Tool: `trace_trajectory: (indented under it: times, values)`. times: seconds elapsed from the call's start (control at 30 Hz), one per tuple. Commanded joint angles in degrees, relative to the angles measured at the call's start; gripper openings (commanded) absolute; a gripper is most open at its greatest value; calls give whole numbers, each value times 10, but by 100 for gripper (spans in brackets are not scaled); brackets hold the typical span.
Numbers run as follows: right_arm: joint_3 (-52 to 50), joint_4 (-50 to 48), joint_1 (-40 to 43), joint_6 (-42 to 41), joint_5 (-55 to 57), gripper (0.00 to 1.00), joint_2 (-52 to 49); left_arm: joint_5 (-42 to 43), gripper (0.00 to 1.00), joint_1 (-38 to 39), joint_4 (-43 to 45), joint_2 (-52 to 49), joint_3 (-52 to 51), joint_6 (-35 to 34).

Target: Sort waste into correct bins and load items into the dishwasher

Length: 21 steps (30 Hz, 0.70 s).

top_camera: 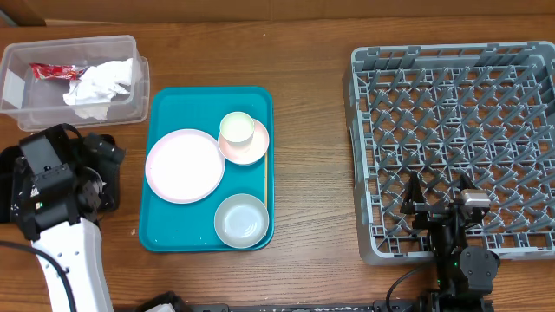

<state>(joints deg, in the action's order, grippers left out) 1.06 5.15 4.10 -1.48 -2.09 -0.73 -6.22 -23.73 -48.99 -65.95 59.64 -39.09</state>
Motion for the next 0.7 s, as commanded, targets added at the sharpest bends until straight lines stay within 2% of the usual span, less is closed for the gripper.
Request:
trace_trajectory:
  times: [0.0,0.3,0.67]
  values:
    - [-6,-4,1,0,5,100,6,-110,100,-3,0,-27,5,-8]
    - [-6,-4,1,0,5,100,6,-122,100,-9,82,-41,5,-8]
    - [-6,-9,1,0,5,100,6,-68,100,-9,66,-41,5,-8]
